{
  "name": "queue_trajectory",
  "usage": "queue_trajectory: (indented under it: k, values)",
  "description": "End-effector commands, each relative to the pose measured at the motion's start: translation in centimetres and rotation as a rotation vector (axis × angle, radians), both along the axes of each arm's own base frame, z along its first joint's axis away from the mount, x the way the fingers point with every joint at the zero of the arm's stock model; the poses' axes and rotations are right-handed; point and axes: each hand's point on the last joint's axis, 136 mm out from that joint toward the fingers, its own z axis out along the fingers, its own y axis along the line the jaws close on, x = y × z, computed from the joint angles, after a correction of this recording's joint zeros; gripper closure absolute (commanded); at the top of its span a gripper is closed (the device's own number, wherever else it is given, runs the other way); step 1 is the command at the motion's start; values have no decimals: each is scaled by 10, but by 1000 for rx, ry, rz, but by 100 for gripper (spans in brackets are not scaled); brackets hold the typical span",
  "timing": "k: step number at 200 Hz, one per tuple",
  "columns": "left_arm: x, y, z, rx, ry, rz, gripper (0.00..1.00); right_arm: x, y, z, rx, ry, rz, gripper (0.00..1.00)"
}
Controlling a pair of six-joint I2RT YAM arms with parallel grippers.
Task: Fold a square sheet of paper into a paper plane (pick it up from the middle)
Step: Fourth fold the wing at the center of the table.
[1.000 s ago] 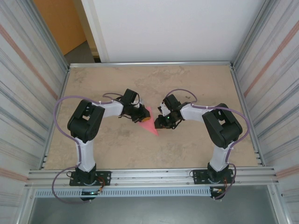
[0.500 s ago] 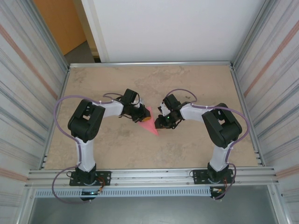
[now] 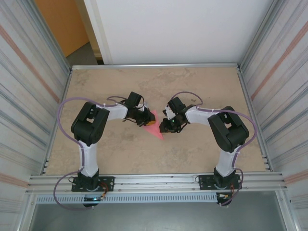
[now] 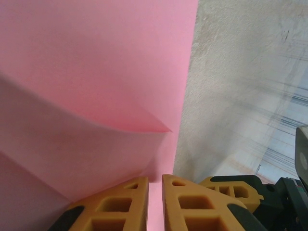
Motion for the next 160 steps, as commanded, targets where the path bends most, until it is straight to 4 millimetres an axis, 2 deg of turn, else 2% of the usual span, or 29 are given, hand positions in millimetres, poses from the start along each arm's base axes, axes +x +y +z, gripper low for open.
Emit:
queue_trajectory:
  k: [1,31,48,124,160]
  values:
    - [3,-2,2,-10,-1,-5,85,-17,-7,-27,-74,37,0,72]
    - [3,-2,8,-15,-14,-7,85,6,-1,21,2,-86,-46,62]
    - [2,-1,9,-15,-15,-7,85,11,4,31,19,-109,-40,58]
    - [3,-3,11,-22,-19,-11,85,14,16,7,-37,-66,-4,61]
    - [4,-4,14,-29,-21,-9,85,12,17,-4,-46,-38,4,66]
